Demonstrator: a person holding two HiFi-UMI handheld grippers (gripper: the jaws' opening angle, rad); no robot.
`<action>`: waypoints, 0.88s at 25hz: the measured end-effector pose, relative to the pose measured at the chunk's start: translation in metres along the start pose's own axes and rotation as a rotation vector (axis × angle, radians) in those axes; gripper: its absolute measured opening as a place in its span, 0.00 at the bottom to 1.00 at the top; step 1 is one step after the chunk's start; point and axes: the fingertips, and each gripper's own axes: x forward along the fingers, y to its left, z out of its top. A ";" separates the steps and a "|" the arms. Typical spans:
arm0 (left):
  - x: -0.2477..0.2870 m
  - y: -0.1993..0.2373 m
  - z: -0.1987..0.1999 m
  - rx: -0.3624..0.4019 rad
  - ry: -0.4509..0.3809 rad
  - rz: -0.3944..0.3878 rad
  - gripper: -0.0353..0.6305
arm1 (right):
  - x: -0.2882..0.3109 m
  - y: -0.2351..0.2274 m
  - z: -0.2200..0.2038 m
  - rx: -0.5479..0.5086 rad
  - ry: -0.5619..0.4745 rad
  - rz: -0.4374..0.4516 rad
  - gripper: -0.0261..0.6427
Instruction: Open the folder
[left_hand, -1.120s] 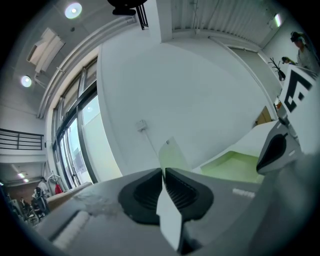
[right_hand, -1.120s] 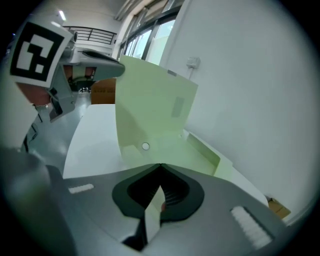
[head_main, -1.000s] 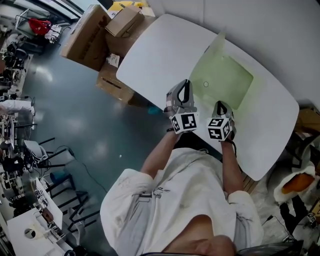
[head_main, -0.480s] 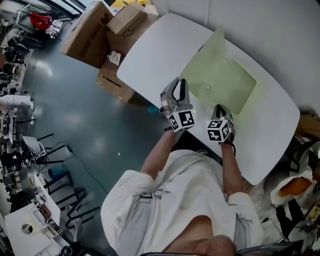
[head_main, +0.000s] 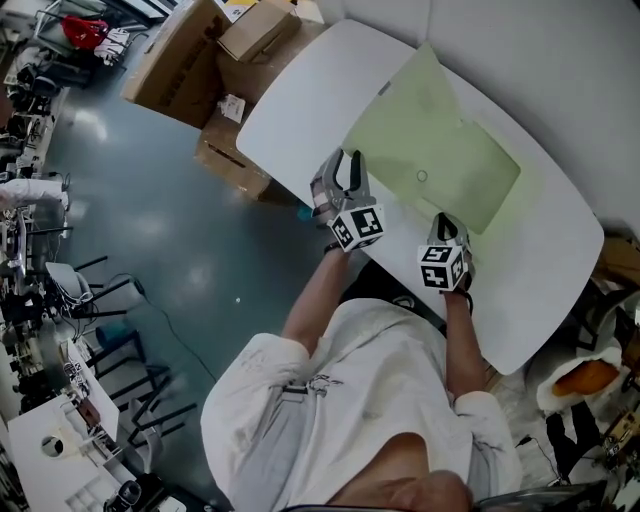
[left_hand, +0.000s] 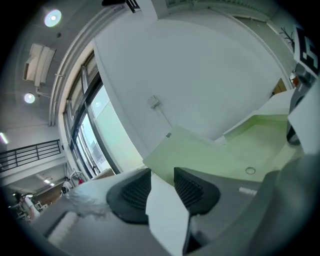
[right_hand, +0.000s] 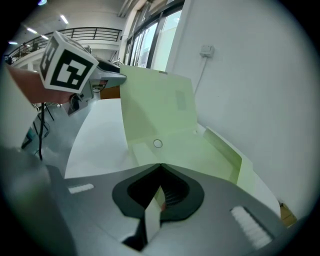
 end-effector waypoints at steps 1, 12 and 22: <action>0.002 0.000 -0.004 0.005 0.010 0.002 0.25 | -0.001 -0.001 0.000 0.001 -0.001 -0.001 0.04; 0.039 0.004 -0.071 0.012 0.150 0.051 0.29 | 0.004 0.003 0.002 -0.008 -0.001 0.006 0.04; 0.065 -0.010 -0.124 -0.031 0.313 0.003 0.32 | 0.005 0.000 0.002 0.003 0.003 0.018 0.04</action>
